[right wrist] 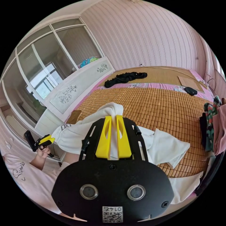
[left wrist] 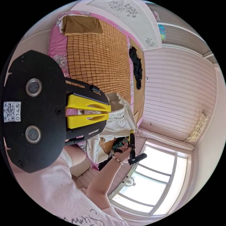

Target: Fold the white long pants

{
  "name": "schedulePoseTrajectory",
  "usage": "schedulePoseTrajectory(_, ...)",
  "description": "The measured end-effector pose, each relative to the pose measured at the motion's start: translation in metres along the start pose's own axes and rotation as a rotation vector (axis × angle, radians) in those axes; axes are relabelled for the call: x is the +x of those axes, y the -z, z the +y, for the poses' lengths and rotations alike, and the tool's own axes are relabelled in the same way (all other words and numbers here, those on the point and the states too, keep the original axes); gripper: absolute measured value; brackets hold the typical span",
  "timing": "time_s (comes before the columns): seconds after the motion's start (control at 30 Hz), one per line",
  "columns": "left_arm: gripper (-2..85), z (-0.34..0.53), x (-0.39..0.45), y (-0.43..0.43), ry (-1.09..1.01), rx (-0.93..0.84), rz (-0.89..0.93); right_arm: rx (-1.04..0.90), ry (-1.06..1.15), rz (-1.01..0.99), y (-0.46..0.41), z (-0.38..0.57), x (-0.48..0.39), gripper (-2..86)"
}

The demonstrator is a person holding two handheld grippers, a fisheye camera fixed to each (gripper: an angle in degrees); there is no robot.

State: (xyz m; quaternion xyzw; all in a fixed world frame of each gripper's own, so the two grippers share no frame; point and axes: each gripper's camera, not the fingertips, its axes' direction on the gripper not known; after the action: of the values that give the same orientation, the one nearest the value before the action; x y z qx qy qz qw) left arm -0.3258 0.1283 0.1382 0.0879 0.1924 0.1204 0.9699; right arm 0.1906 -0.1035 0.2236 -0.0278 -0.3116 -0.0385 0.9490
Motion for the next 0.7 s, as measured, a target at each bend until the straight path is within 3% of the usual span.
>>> schedulePoseTrajectory(0.13, -1.0, 0.008, -0.025, 0.029, 0.12, 0.09, 0.037, 0.007, 0.169, -0.001, 0.001, -0.035, -0.037, 2.7)
schedulePoseTrajectory(0.3, -0.5, -0.008, -0.05, 0.098, 0.064, 0.234, -0.13, -0.035, 0.429, -0.111, -0.015, -0.116, -0.115, 3.7)
schedulePoseTrajectory(0.37, 0.4, -0.004, -0.079, 0.124, 0.136, 0.251, -0.267, -0.109, 0.477, -0.208, -0.064, -0.15, -0.147, 5.0)
schedulePoseTrajectory(0.53, 5.9, 0.034, -0.164, 0.109, 0.324, 0.046, -0.603, -0.209, 0.369, -0.194, -0.159, -0.145, -0.146, 6.0)
schedulePoseTrajectory(0.63, 6.1, 0.072, -0.21, 0.087, 0.493, -0.07, -0.525, -0.169, 0.298, -0.238, -0.153, -0.105, -0.099, 5.2)
schedulePoseTrajectory(0.7, 6.1, 0.086, -0.214, 0.074, 0.518, -0.08, -0.456, -0.191, 0.225, -0.146, -0.143, -0.076, -0.056, 5.2)
